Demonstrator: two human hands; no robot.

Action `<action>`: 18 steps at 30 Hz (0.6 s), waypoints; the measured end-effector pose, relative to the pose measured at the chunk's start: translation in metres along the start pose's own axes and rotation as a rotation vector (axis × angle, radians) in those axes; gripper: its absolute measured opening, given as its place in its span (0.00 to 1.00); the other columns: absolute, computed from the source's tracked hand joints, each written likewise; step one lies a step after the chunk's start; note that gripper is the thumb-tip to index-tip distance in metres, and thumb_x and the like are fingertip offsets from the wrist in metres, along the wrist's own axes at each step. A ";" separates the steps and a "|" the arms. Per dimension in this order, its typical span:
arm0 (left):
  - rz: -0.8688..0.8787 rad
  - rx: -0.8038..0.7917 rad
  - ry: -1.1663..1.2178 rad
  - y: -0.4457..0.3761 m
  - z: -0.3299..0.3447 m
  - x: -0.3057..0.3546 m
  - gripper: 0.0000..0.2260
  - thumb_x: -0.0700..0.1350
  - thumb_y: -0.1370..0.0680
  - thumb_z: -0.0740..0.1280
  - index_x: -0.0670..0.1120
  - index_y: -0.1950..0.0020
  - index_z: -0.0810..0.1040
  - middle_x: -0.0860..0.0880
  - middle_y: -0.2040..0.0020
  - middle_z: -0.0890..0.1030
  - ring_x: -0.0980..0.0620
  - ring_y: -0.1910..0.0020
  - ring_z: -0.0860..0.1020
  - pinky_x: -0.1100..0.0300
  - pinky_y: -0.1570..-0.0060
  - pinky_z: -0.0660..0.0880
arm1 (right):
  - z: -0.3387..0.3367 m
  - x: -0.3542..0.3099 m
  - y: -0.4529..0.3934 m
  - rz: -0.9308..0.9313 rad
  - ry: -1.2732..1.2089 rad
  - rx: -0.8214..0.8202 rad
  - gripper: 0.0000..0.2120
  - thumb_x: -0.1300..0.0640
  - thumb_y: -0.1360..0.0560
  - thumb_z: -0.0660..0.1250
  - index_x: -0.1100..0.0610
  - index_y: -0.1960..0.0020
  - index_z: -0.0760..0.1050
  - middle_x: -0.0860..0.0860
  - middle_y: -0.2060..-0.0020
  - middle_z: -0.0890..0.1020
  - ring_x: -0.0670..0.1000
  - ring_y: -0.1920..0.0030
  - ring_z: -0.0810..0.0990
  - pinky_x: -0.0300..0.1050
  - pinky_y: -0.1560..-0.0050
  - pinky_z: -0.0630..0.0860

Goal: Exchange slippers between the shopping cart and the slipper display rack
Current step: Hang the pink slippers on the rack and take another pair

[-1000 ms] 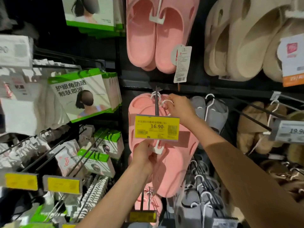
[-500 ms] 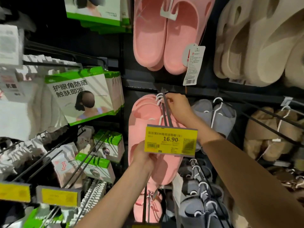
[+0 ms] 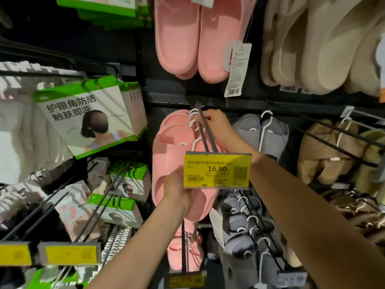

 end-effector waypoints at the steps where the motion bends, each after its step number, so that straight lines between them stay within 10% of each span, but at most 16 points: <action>1: 0.003 0.049 -0.032 0.003 0.000 0.002 0.20 0.35 0.20 0.52 0.45 0.71 0.66 0.51 0.84 0.71 0.56 0.86 0.69 0.70 0.81 0.69 | -0.001 -0.002 0.004 -0.014 0.022 0.002 0.10 0.57 0.25 0.64 0.59 0.52 0.82 0.55 0.60 0.83 0.58 0.54 0.80 0.50 0.48 0.77; 7: -0.074 0.173 -0.362 0.022 -0.014 -0.023 0.10 0.40 0.21 0.61 0.46 0.63 0.70 0.45 0.60 0.76 0.51 0.69 0.71 0.66 0.80 0.70 | -0.038 0.009 0.053 -0.044 0.237 0.084 0.14 0.58 0.23 0.63 0.62 0.40 0.75 0.61 0.46 0.77 0.56 0.45 0.76 0.45 0.43 0.69; 10: -0.132 -0.070 -0.522 0.046 0.001 -0.058 0.12 0.39 0.21 0.59 0.46 0.64 0.69 0.51 0.80 0.73 0.56 0.80 0.70 0.67 0.79 0.63 | -0.068 0.035 0.100 0.049 0.317 0.153 0.14 0.60 0.25 0.65 0.67 0.42 0.75 0.65 0.45 0.77 0.62 0.43 0.76 0.50 0.42 0.68; 18: 0.408 -0.976 -1.769 0.117 0.060 -0.183 0.10 0.50 0.25 0.62 0.46 0.57 0.79 0.42 0.57 0.81 0.43 0.55 0.78 0.54 0.57 0.72 | -0.172 0.095 0.331 0.424 0.674 0.139 0.14 0.59 0.23 0.62 0.65 0.41 0.74 0.62 0.41 0.76 0.61 0.40 0.75 0.52 0.43 0.68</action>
Point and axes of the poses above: each hand's wrist, its own y-axis away from the middle knuckle, its own z-axis out of the palm, x = y × z, the point moved 2 cm from there along -y, towards the middle knuckle
